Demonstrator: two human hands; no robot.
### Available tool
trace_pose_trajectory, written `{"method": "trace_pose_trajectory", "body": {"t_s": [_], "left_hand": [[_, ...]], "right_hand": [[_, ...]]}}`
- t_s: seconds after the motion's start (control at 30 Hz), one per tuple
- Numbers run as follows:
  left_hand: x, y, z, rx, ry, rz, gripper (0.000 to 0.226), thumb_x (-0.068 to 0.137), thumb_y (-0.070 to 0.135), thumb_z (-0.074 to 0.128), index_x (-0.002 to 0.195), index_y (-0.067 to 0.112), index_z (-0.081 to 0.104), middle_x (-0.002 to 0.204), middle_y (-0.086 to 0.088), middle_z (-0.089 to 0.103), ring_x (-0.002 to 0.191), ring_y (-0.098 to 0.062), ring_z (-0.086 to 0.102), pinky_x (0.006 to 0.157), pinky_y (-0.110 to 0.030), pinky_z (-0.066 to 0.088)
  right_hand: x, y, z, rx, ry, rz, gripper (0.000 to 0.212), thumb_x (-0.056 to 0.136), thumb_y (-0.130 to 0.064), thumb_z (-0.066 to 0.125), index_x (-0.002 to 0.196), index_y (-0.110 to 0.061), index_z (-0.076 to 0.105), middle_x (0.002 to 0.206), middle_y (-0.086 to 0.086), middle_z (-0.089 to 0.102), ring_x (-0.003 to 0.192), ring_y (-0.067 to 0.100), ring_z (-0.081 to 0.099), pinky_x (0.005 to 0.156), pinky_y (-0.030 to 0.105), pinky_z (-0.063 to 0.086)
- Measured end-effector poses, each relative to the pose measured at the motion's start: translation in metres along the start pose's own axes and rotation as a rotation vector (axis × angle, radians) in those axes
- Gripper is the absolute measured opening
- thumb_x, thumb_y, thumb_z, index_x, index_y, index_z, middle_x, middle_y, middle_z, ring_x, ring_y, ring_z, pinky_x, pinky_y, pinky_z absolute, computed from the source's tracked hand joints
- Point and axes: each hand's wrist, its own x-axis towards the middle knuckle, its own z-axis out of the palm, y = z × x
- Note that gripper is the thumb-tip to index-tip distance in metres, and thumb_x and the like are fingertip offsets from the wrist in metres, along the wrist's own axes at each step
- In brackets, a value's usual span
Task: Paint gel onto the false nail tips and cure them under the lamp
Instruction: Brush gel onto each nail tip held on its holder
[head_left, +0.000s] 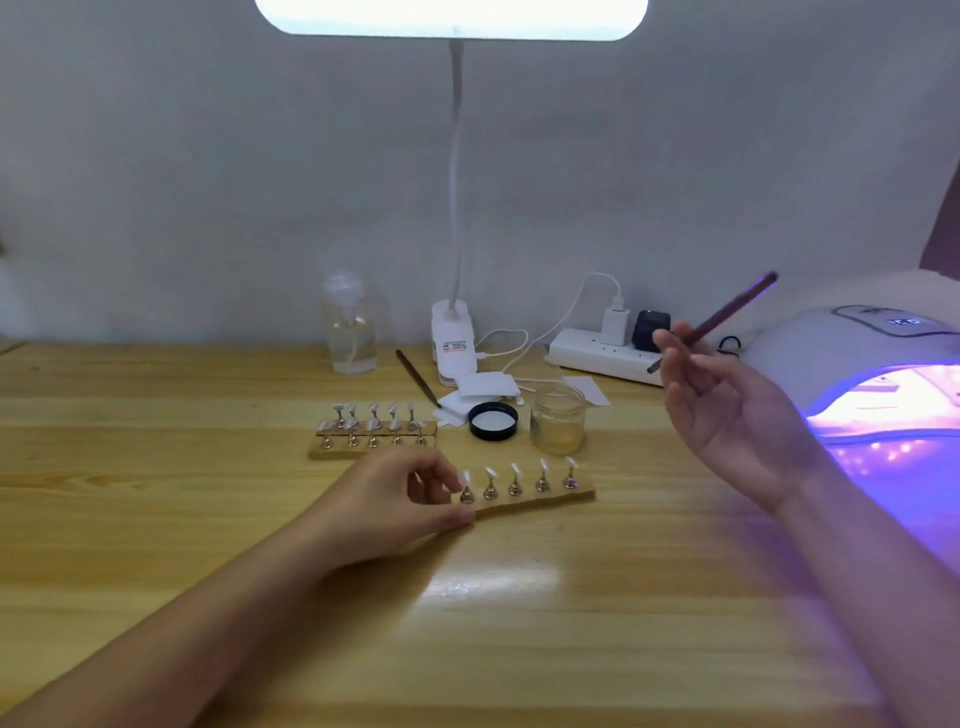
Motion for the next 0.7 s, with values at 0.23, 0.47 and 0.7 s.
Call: {"method": "trace_pose_trajectory", "body": {"t_s": [0.23, 0.47, 0.7], "left_hand": [[0.011, 0.002, 0.011, 0.069, 0.040, -0.001, 0.016, 0.074, 0.033, 0.073, 0.076, 0.033, 0.057, 0.068, 0.013, 0.053, 0.056, 0.008, 0.045, 0.054, -0.011, 0.035], [0.025, 0.008, 0.019, 0.129, -0.009, 0.045, 0.015, 0.081, 0.032, 0.066, 0.093, 0.029, 0.059, 0.077, 0.017, 0.052, 0.063, 0.003, 0.043, 0.058, -0.011, 0.032], [0.028, 0.007, 0.031, 0.027, 0.085, 0.056, 0.023, 0.072, 0.034, 0.074, 0.091, 0.028, 0.063, 0.080, 0.019, 0.052, 0.065, 0.020, 0.042, 0.059, -0.007, 0.033]], "right_hand": [[0.005, 0.009, 0.004, -0.198, 0.114, -0.036, 0.026, 0.082, -0.041, 0.052, 0.065, -0.022, 0.055, 0.048, -0.007, 0.055, 0.038, 0.005, 0.044, 0.038, 0.013, 0.039], [0.008, 0.010, 0.008, -0.317, 0.173, -0.139, 0.045, 0.097, -0.044, 0.036, 0.076, -0.018, 0.066, 0.042, -0.006, 0.039, 0.034, 0.006, 0.029, 0.038, 0.013, 0.030], [0.016, 0.012, 0.017, -0.479, 0.270, -0.255, 0.029, 0.088, -0.033, 0.059, 0.067, -0.012, 0.060, 0.047, -0.004, 0.058, 0.037, 0.003, 0.046, 0.039, 0.012, 0.038]]}}
